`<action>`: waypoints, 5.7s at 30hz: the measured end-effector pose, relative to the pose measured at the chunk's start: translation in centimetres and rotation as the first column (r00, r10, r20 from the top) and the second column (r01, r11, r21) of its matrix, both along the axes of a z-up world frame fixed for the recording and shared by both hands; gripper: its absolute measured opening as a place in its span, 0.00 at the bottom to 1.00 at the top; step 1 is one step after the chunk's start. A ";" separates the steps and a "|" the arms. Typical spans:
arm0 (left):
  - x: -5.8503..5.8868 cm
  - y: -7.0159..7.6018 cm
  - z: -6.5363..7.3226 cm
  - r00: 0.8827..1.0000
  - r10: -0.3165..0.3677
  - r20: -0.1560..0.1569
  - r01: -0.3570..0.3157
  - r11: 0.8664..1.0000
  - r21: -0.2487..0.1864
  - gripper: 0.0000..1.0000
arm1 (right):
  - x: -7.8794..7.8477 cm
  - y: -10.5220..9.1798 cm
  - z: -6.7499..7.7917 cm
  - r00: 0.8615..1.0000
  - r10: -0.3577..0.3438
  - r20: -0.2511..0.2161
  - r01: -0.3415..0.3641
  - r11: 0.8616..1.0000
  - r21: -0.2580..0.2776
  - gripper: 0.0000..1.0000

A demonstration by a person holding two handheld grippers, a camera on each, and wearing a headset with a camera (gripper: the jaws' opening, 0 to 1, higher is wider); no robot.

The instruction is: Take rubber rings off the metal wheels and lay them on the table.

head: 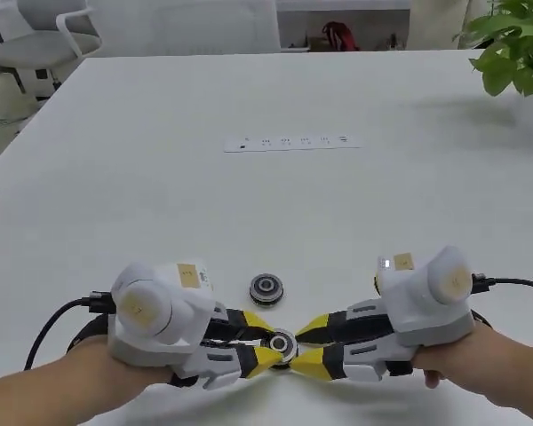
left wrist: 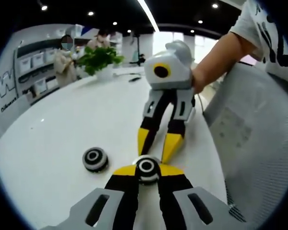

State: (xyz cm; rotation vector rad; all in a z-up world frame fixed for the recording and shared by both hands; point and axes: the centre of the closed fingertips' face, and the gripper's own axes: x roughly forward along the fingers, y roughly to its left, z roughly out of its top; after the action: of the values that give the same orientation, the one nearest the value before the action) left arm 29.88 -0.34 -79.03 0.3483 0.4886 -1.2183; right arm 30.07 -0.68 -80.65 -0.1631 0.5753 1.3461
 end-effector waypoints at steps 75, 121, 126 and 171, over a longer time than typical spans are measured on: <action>0.2 -0.3 -0.3 0.997 0.024 0.070 -0.027 0.998 0.051 0.12 | 0.2 0.2 2.0 0.952 -0.123 -0.279 0.176 0.969 0.172 0.00; -0.7 -0.3 1.0 0.998 -0.026 0.063 0.025 1.000 0.013 0.26 | 0.2 0.1 2.5 0.953 -0.110 -0.281 0.170 0.966 0.196 0.00; -0.8 0.1 1.9 0.998 -0.016 0.060 0.017 1.000 -0.016 0.29 | 0.4 0.1 2.7 0.953 -0.116 -0.280 0.178 0.963 0.204 0.00; -0.4 9.0 5.3 0.971 0.230 0.068 -0.220 0.967 -0.124 0.67 | 1.2 2.7 6.2 0.965 -0.063 -0.254 0.134 0.953 0.270 0.00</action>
State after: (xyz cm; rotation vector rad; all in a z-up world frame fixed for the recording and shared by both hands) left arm 29.43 8.63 -73.68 0.2350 0.3739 -1.0026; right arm 31.26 1.97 -74.47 0.2677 0.5775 1.3437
